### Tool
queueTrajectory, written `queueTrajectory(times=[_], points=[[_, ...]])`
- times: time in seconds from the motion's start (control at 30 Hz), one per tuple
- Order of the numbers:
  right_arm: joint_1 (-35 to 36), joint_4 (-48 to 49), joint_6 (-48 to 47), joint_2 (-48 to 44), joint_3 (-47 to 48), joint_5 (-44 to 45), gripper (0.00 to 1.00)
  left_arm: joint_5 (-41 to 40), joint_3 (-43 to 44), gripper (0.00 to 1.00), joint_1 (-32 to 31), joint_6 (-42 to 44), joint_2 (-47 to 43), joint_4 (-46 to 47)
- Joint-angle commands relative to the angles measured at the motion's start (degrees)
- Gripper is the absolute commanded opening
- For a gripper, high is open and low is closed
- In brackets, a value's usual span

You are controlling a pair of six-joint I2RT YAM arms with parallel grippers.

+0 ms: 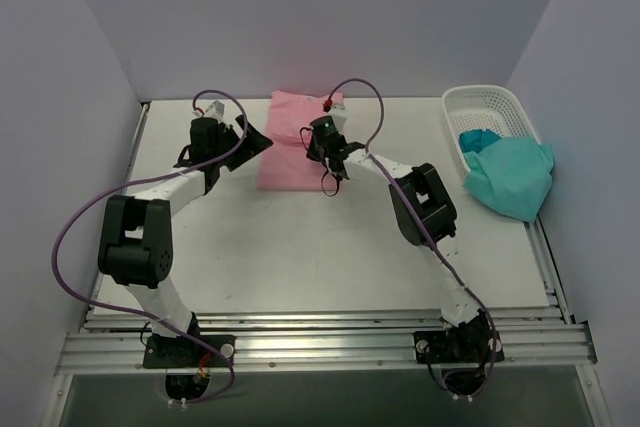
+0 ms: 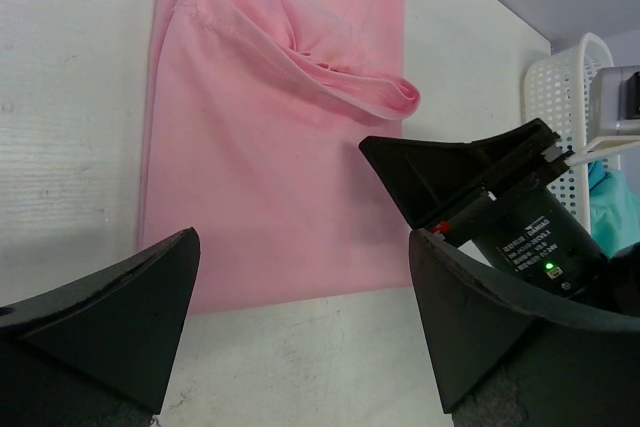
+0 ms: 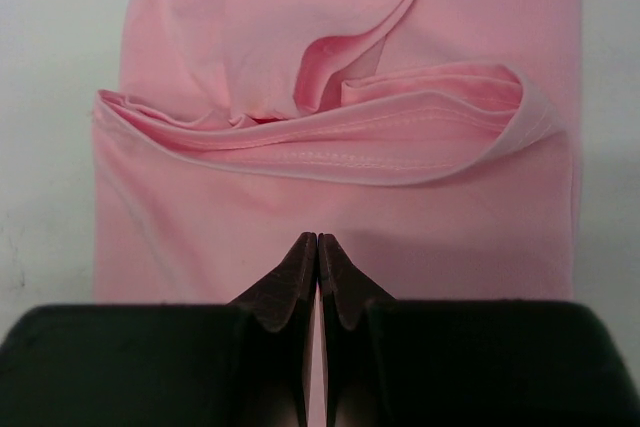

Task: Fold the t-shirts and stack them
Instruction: Fold the tshirt

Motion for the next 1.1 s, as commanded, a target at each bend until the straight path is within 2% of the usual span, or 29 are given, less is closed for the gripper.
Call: queueTrajectory(times=[0.0, 0.6, 1.07], points=[[-0.6, -0.2, 0.7, 2.2, 1.5, 1.2, 0.00, 0.6, -0.1, 0.94, -0.3, -0.3, -2.3, 3.6], [-3.5, -0.6, 0.0, 4.9, 6.3, -0.5, 0.00, 0.6, 0.2, 0.94, -0.3, 0.0, -1.3, 4.3], [-7.5, -1.1, 0.6, 10.7, 12.6, -2.9, 0.00, 0.8, 0.4, 0.94, -0.3, 0.7, 0.2, 4.6]])
